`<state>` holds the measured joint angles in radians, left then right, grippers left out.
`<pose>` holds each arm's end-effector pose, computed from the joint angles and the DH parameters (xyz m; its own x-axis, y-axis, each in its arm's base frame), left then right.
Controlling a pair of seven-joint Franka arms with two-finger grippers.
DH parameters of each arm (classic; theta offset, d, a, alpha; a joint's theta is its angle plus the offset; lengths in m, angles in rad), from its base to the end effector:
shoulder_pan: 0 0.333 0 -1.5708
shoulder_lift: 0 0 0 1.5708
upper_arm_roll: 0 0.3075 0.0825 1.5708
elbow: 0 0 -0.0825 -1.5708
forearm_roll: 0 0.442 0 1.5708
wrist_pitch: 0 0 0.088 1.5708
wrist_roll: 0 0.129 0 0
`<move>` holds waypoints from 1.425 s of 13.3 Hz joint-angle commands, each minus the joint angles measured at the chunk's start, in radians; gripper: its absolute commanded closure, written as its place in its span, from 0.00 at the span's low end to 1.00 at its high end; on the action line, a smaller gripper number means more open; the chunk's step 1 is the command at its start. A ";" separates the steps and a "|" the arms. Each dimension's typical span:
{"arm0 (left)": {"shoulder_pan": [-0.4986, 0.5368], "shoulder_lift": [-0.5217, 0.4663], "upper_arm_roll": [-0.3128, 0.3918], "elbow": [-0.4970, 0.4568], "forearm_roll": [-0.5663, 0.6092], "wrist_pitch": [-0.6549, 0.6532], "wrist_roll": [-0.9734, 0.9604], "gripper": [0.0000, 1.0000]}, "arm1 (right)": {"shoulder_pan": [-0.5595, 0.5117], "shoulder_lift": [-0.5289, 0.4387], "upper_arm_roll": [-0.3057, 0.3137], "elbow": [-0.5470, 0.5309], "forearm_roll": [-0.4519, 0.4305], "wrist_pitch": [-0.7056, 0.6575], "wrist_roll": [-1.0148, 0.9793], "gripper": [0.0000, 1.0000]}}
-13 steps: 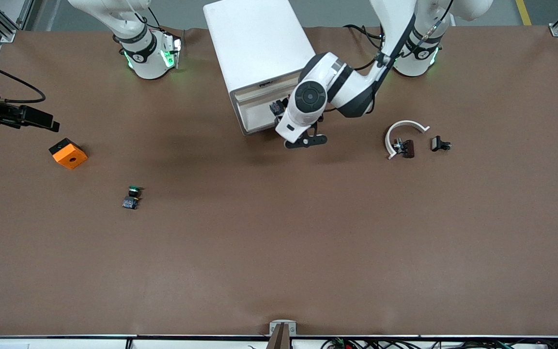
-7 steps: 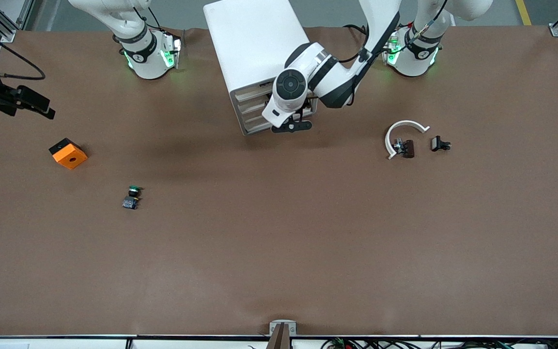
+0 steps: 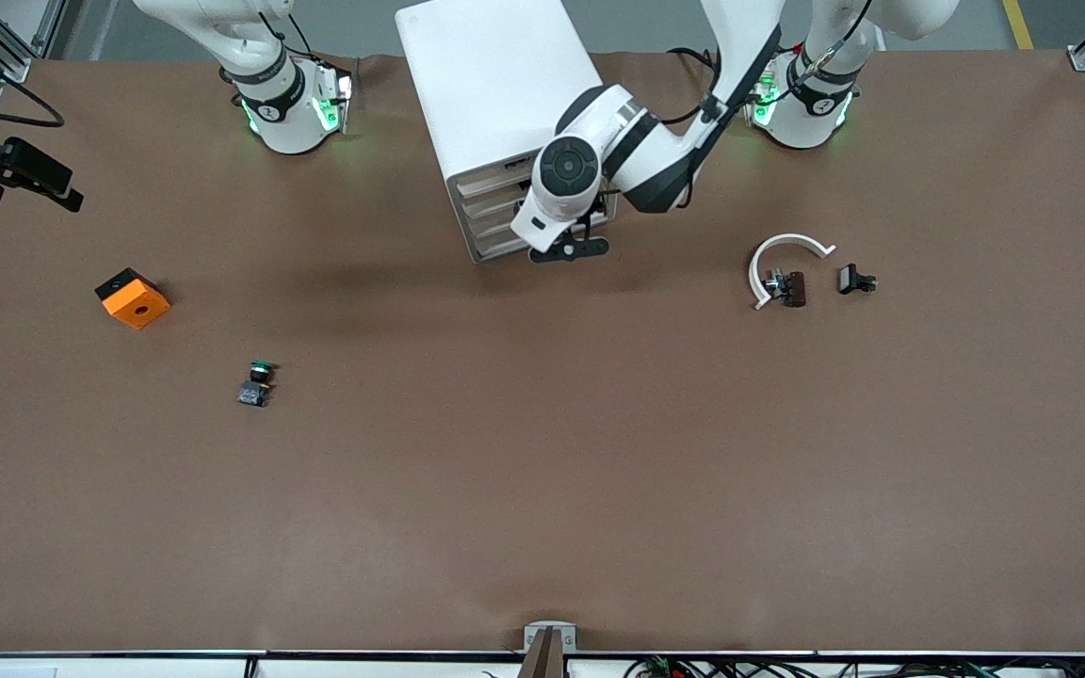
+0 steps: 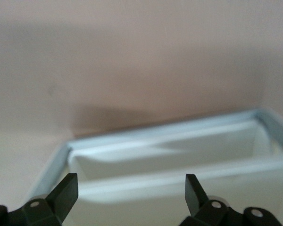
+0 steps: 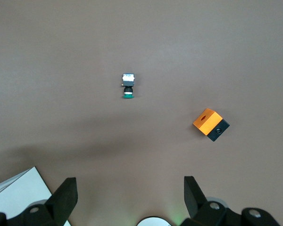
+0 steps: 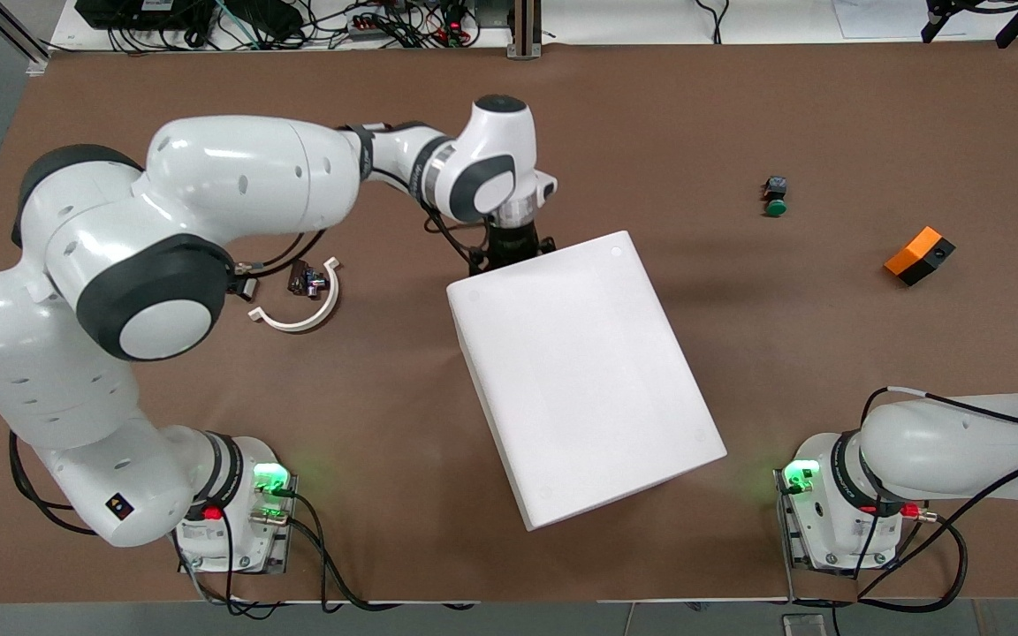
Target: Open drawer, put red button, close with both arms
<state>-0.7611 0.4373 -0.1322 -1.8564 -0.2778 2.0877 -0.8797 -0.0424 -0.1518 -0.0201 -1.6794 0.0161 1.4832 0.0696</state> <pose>0.3955 -0.5201 0.2072 0.9281 0.1472 -0.3420 0.1544 -0.9880 -0.0062 0.5543 -0.0332 0.6182 0.9905 -0.1299 -0.0456 -0.1307 -0.9913 -0.0160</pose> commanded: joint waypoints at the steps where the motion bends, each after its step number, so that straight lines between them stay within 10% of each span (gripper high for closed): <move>1: 0.158 0.001 -0.004 0.066 0.116 -0.015 -0.007 0.00 | -0.024 0.014 0.016 0.041 -0.015 -0.015 -0.011 0.00; 10: 0.552 -0.047 -0.003 0.345 0.363 -0.222 0.019 0.00 | -0.020 0.014 0.016 0.050 -0.013 -0.015 -0.011 0.00; 19: 0.755 -0.359 0.011 0.333 0.388 -0.383 0.466 0.00 | -0.014 0.023 0.017 0.052 -0.012 -0.015 -0.011 0.00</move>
<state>-0.0410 0.1605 -0.1231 -1.4928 0.0986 1.7621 -0.5613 -0.0452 -0.1462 -0.0151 -1.6535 0.0158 1.4830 0.0691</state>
